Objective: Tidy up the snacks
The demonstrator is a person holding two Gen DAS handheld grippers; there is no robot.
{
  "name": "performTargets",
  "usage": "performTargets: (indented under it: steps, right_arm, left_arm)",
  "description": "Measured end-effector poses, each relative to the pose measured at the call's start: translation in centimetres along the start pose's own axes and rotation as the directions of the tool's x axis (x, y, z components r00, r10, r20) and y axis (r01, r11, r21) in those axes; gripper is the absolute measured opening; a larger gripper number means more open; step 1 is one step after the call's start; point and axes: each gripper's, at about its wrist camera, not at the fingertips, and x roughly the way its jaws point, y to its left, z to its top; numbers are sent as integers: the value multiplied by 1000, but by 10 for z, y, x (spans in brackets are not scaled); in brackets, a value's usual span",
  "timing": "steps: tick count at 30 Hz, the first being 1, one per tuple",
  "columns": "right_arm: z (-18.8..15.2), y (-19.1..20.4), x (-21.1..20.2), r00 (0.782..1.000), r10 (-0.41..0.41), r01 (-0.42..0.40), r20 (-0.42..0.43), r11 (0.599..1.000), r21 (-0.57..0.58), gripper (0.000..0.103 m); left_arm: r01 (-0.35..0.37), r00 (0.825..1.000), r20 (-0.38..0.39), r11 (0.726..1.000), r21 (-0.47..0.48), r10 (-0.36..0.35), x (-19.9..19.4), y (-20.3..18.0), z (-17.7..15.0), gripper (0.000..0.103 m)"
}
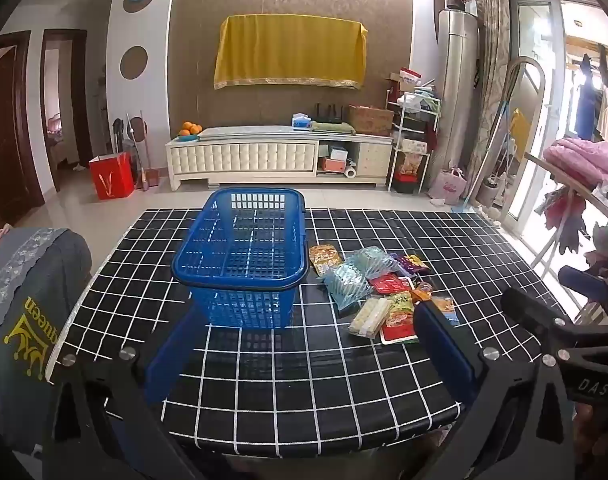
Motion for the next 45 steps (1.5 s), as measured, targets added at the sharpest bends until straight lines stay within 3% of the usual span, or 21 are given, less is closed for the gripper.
performTargets:
  steps: [8, 45]
  right_arm:
    - [1, 0, -2, 1000, 23, -23, 9, 999, 22, 103]
    - [3, 8, -5, 999, 37, -37, -24, 999, -5, 103]
  left_arm:
    - [-5, 1000, -19, 1000, 7, 5, 2, -12, 3, 103]
    - [8, 1000, -3, 1000, -1, -8, -11, 2, 4, 103]
